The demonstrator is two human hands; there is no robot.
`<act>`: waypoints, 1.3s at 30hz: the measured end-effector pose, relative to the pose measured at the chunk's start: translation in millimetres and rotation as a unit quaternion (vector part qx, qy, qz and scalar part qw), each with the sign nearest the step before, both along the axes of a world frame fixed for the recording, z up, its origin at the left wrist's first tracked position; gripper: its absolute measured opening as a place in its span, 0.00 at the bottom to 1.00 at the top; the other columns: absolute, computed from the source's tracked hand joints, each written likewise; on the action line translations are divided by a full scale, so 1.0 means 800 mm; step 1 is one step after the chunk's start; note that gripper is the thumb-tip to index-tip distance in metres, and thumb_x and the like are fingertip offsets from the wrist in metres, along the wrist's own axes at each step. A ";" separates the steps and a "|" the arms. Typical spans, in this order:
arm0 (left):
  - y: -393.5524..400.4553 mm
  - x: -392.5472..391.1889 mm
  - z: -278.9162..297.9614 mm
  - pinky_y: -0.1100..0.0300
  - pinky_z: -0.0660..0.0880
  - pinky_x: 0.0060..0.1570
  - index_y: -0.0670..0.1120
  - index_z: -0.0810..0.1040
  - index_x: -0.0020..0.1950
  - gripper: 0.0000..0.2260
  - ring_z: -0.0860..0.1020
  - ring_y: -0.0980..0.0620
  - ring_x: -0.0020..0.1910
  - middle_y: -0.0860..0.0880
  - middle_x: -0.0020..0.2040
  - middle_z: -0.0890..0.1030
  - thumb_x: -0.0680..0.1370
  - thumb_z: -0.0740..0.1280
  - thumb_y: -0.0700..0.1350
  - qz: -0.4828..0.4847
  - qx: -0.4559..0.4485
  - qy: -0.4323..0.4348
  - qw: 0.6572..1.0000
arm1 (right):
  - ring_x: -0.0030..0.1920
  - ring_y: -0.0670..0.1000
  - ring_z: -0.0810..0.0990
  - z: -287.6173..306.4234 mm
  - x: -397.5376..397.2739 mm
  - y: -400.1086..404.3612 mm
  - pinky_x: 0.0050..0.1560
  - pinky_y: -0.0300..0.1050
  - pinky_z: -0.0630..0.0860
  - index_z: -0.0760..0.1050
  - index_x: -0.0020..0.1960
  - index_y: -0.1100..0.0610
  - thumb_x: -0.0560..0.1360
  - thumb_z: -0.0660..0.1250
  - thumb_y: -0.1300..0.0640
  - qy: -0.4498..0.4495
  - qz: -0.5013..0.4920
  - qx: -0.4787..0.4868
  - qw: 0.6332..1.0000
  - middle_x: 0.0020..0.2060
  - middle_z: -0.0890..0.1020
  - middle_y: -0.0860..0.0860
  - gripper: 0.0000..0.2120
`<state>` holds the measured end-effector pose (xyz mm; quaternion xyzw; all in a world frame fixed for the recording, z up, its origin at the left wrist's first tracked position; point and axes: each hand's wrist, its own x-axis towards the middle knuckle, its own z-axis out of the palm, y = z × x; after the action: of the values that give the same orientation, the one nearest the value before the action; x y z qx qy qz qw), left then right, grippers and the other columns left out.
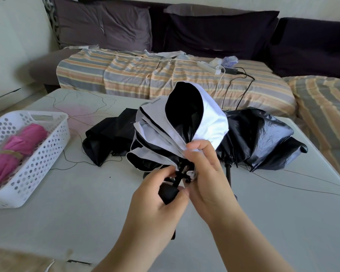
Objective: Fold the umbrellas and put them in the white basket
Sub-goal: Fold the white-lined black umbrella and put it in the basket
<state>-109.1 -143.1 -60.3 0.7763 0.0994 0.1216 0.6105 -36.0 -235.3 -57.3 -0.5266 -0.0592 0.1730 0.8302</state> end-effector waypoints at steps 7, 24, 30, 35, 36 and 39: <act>0.000 -0.001 -0.005 0.78 0.68 0.41 0.60 0.74 0.53 0.15 0.79 0.64 0.44 0.54 0.44 0.80 0.73 0.71 0.42 -0.016 0.001 -0.028 0.999 | 0.36 0.47 0.76 0.001 -0.004 -0.001 0.42 0.50 0.73 0.75 0.42 0.49 0.80 0.60 0.52 -0.044 -0.036 -0.056 0.997 0.33 0.77 0.46 0.10; 0.002 0.001 -0.007 0.74 0.71 0.42 0.59 0.75 0.54 0.15 0.80 0.62 0.41 0.61 0.43 0.82 0.72 0.71 0.43 -0.062 0.000 0.012 0.998 | 0.31 0.47 0.72 0.001 0.005 -0.014 0.36 0.42 0.71 0.76 0.33 0.53 0.76 0.65 0.69 -0.040 -0.074 -0.021 0.996 0.30 0.73 0.48 0.16; 0.011 0.001 -0.012 0.69 0.75 0.43 0.60 0.75 0.47 0.20 0.79 0.64 0.42 0.57 0.44 0.81 0.63 0.67 0.71 -0.062 0.016 0.089 0.994 | 0.42 0.58 0.66 0.001 0.013 -0.020 0.48 0.53 0.65 0.76 0.34 0.52 0.75 0.64 0.70 -0.048 -0.113 -0.006 0.992 0.39 0.69 0.57 0.17; 0.017 0.003 -0.018 0.45 0.77 0.45 0.53 0.77 0.41 0.21 0.79 0.46 0.36 0.45 0.34 0.80 0.62 0.63 0.69 -0.097 0.052 0.065 0.992 | 0.42 0.58 0.63 -0.002 0.011 -0.019 0.47 0.53 0.62 0.74 0.33 0.51 0.76 0.63 0.69 -0.057 -0.112 -0.012 0.992 0.38 0.67 0.56 0.18; 0.015 0.004 -0.018 0.45 0.76 0.45 0.54 0.77 0.41 0.20 0.79 0.45 0.37 0.44 0.35 0.79 0.63 0.63 0.68 -0.093 0.054 0.057 0.993 | 0.40 0.58 0.63 -0.001 0.008 -0.016 0.46 0.53 0.62 0.73 0.33 0.51 0.76 0.63 0.70 -0.062 -0.106 -0.013 0.992 0.37 0.67 0.56 0.18; 0.014 0.005 -0.016 0.50 0.75 0.41 0.56 0.76 0.42 0.19 0.78 0.46 0.36 0.44 0.36 0.79 0.63 0.63 0.69 -0.078 0.053 0.027 0.995 | 0.33 0.51 0.67 0.004 -0.001 -0.007 0.40 0.48 0.65 0.72 0.32 0.50 0.77 0.63 0.69 -0.083 -0.083 -0.020 0.993 0.29 0.69 0.49 0.20</act>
<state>-104.9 -131.9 -72.8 0.8158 0.0485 0.0577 0.5734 -36.9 -240.7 -54.5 -0.5586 -0.0804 0.0609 0.8233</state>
